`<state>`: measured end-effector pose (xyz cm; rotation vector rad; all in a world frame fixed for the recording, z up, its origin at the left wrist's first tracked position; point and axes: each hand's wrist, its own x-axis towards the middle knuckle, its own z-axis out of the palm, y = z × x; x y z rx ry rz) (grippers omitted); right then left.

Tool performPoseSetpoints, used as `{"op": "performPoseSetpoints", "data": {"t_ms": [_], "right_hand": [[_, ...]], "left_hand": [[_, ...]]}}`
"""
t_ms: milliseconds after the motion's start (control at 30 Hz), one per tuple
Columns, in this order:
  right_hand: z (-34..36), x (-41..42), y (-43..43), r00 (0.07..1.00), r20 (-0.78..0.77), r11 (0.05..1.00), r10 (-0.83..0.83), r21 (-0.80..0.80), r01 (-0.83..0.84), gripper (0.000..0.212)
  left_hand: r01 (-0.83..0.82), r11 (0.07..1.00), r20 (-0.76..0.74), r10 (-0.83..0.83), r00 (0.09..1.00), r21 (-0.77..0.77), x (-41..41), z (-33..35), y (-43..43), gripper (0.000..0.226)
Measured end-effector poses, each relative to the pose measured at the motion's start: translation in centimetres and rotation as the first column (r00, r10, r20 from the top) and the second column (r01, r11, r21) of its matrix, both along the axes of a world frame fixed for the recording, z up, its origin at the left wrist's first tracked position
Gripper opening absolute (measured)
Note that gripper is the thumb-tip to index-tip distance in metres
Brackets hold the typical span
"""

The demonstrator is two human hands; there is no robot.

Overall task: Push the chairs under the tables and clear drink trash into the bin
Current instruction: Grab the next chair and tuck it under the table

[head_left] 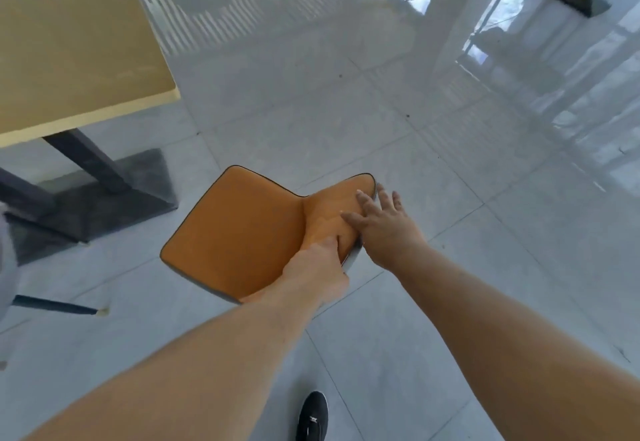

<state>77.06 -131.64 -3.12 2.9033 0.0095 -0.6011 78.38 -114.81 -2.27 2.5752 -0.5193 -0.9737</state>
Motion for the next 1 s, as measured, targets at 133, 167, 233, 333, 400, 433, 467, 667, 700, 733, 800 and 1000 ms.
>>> {"op": "performPoseSetpoints", "data": {"t_ms": [133, 167, 233, 333, 400, 433, 467, 667, 700, 733, 800, 1000], "right_hand": [[-0.2, 3.0, 4.9, 0.976, -0.134, 0.985, 0.171, 0.008, -0.171, 0.043], [-0.2, 3.6, 6.6, 0.962, -0.161, 0.975, 0.221, 0.017, -0.222, 0.042], [-0.3, 4.9, 10.8, 0.94, -0.191, 0.959, 0.282, 0.046, -0.278, 0.043], [-0.5, 7.6, 19.3, 0.918, -0.199, 0.939, 0.342, 0.114, -0.325, 0.047], [-1.0, 9.4, 25.5, 0.91, -0.165, 0.919, 0.38, 0.177, -0.352, 0.048], [-1.2, 10.3, 28.6, 0.908, -0.145, 0.909, 0.394, 0.206, -0.362, 0.047], [-1.3, 11.0, 31.6, 0.905, -0.127, 0.9, 0.406, 0.226, -0.372, 0.046], [-1.3, 14.7, 45.1, 0.916, -0.109, 0.901, 0.386, 0.257, -0.349, 0.037], [-1.2, 15.4, 47.0, 0.919, -0.113, 0.904, 0.377, 0.261, -0.338, 0.035], [-1.0, 16.2, 48.8, 0.923, -0.113, 0.906, 0.369, 0.267, -0.329, 0.033], [-0.7, 17.9, 51.9, 0.931, -0.077, 0.905, 0.356, 0.278, -0.322, 0.032], [0.2, 20.5, 53.0, 0.943, -0.125, 0.944, 0.308, 0.162, -0.287, 0.04]], "left_hand": [[0.026, 0.999, -0.042, -0.025, 0.999, 0.022, 0.5, 0.2, 5.9, 0.047], [0.015, 0.999, -0.024, -0.014, 1.0, 0.035, 0.8, 0.3, 8.0, 0.046], [-0.013, 0.997, 0.046, 0.009, 0.999, 0.08, 1.7, 0.2, 12.9, 0.042], [-0.041, 0.987, 0.144, 0.019, 0.989, 0.156, 3.8, 0.4, 21.0, 0.038], [-0.045, 0.975, 0.17, 0.008, 0.985, 0.219, 5.8, 0.9, 26.9, 0.038], [-0.042, 0.968, 0.167, 0.001, 0.986, 0.246, 7.0, 1.2, 29.8, 0.039], [-0.036, 0.964, 0.146, -0.003, 0.989, 0.263, 8.1, 1.5, 32.6, 0.04], [0.045, 0.96, 0.125, -0.082, 0.989, 0.277, 13.2, 3.0, 46.3, 0.031], [0.042, 0.963, 0.148, -0.085, 0.985, 0.268, 13.9, 2.8, 48.3, 0.029], [0.03, 0.966, 0.17, -0.076, 0.983, 0.255, 14.5, 2.5, 50.2, 0.028], [-0.023, 0.98, 0.217, -0.02, 0.976, 0.196, 16.0, 1.6, 53.8, 0.029], [-0.089, 0.986, 0.296, 0.043, 0.954, 0.143, 18.3, 0.0, 62.1, 0.05]]}}
